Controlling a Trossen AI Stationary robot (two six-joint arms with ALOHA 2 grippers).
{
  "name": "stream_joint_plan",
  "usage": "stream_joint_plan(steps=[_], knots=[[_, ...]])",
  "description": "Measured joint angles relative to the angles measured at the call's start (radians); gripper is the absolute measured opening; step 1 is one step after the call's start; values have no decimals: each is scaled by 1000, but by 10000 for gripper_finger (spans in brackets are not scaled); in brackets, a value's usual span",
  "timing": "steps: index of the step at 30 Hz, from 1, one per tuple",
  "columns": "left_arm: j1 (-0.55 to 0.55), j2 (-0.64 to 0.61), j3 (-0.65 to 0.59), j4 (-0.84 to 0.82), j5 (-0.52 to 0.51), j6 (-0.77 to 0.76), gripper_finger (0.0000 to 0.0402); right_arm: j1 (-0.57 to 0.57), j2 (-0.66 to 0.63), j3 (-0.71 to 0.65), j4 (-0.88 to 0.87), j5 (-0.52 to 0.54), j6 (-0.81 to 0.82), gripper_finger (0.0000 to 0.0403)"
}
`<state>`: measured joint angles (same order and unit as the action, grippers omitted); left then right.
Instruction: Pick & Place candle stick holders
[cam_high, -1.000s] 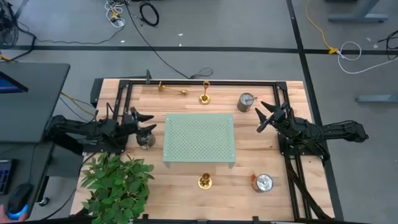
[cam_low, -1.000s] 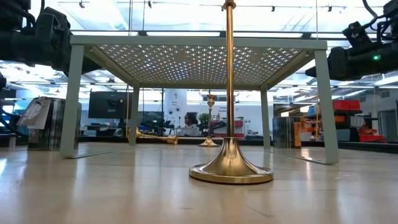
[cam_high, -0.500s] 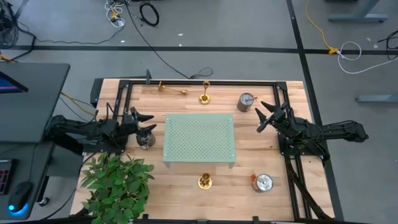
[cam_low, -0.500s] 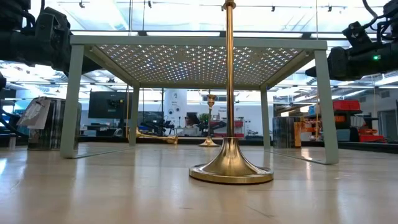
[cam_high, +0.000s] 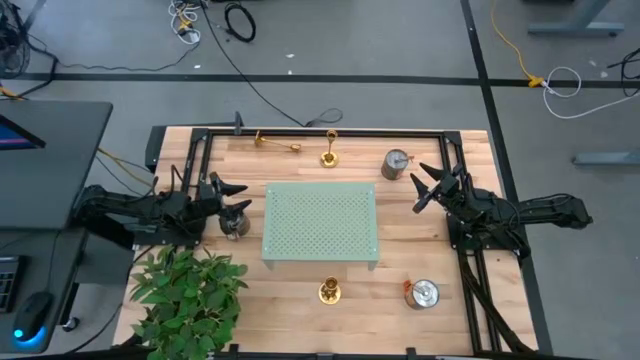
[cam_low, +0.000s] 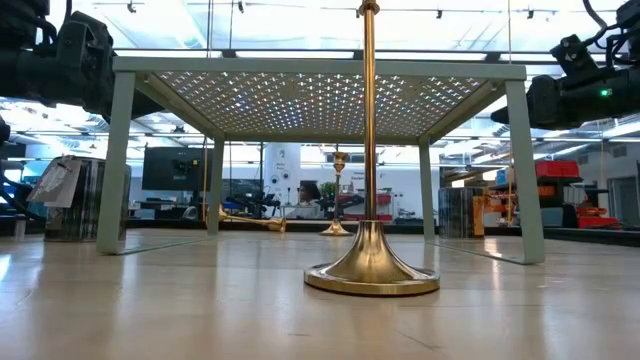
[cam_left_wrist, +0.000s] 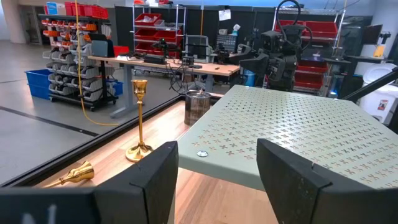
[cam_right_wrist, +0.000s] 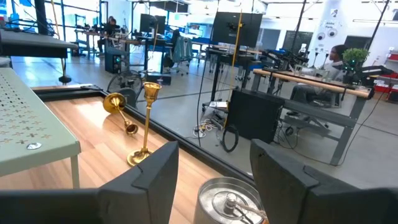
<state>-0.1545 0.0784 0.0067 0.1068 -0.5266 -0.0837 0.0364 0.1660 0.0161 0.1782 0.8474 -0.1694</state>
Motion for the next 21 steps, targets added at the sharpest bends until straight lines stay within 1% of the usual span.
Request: stream_joint_plan(steps=[16,21], knots=[[0,0,0,8,13,0,218,0,0,0,0,0,0,201],[0,0,0,21,26,-61,218,0,0,0,0,0,0,201]])
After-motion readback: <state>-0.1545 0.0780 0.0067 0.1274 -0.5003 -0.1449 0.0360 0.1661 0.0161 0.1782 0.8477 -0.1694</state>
